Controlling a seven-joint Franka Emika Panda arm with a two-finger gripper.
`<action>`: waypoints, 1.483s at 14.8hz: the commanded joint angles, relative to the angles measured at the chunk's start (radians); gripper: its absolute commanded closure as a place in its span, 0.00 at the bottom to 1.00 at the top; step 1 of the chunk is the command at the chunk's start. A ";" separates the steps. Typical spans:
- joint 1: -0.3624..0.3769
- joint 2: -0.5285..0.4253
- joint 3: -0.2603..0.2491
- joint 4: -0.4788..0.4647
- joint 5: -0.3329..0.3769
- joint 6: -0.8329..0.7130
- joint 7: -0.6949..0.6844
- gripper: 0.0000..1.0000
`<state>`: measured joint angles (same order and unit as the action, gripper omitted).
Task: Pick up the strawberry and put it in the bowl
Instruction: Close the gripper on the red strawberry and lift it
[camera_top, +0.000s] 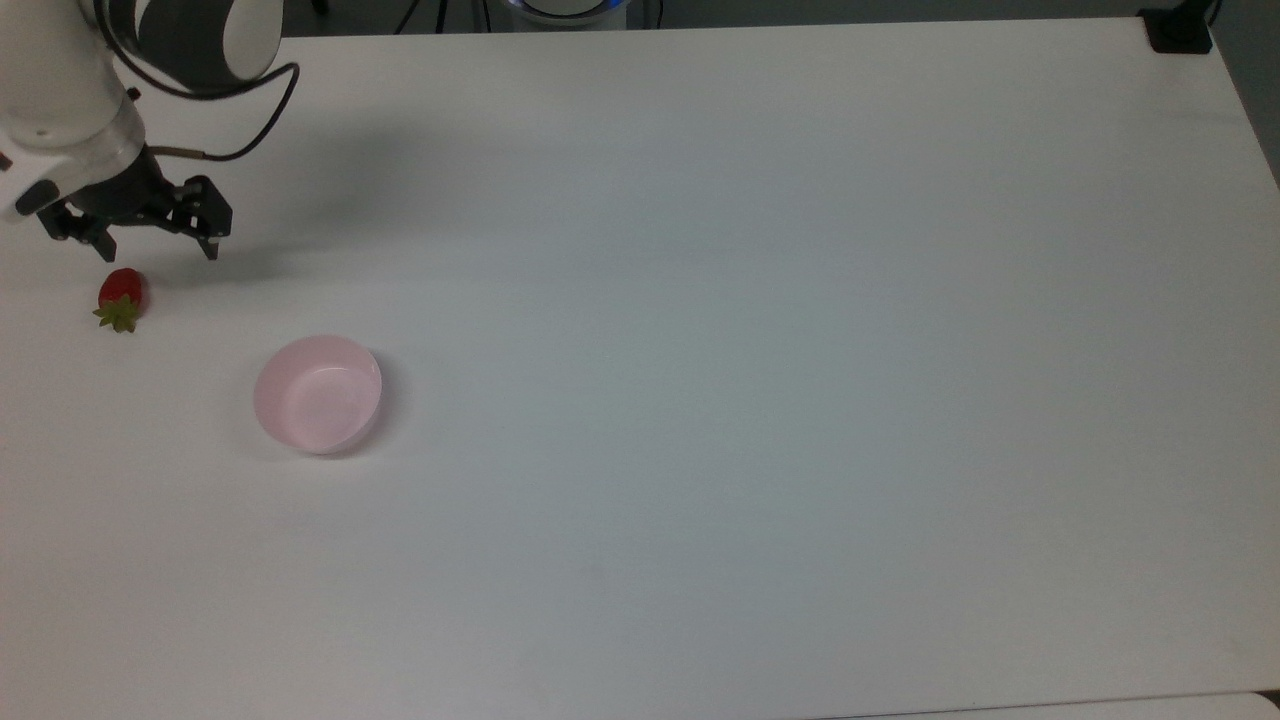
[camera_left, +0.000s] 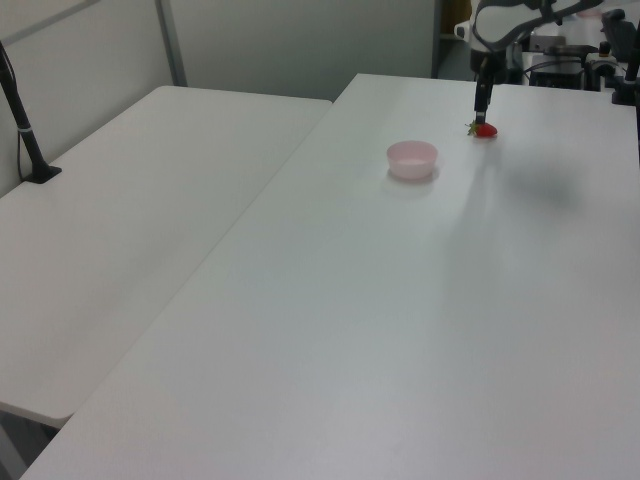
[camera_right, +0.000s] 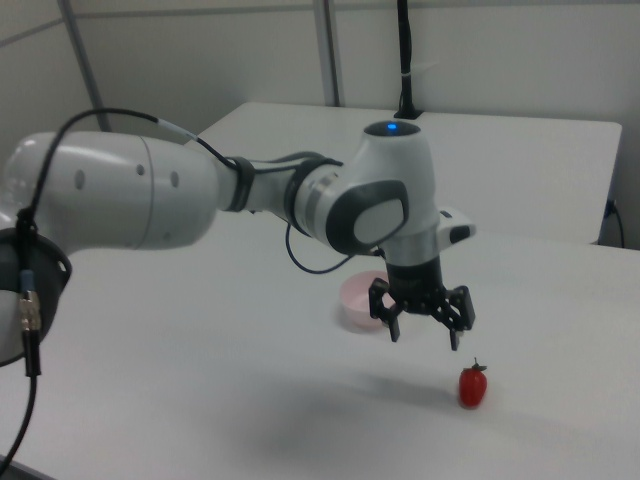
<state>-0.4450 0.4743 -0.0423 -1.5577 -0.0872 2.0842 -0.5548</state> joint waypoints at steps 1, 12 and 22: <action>-0.033 0.081 -0.001 0.028 0.007 0.104 -0.014 0.07; -0.063 0.178 0.001 0.081 0.015 0.189 0.033 0.74; -0.035 0.070 0.208 0.090 0.001 0.177 0.429 0.75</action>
<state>-0.4914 0.5765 0.1036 -1.4402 -0.0826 2.2639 -0.2266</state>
